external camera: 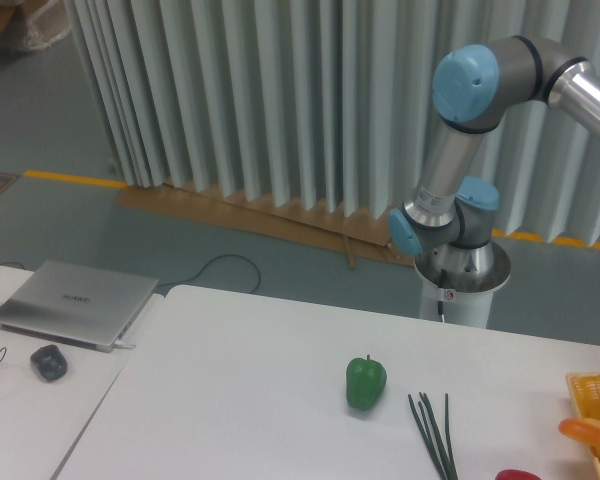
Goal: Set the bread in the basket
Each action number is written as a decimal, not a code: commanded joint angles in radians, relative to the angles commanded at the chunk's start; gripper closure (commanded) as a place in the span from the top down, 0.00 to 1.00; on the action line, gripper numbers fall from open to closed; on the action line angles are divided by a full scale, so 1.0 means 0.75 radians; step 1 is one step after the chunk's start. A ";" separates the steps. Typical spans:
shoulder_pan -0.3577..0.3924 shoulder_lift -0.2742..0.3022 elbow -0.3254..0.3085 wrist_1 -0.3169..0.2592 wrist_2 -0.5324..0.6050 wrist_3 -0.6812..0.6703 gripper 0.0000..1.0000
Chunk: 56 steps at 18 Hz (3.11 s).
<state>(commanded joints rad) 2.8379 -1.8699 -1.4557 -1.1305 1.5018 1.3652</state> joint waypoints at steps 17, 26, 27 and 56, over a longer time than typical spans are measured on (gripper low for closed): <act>-0.175 0.137 -0.055 -0.002 0.090 -0.022 1.00; -0.395 0.300 -0.086 -0.123 0.109 -0.076 1.00; -0.425 0.321 -0.092 -0.125 0.117 -0.080 1.00; -0.511 0.550 -0.242 -0.257 0.025 -0.141 1.00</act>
<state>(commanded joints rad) 2.4543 -1.4573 -1.6370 -1.3235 1.5202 1.2594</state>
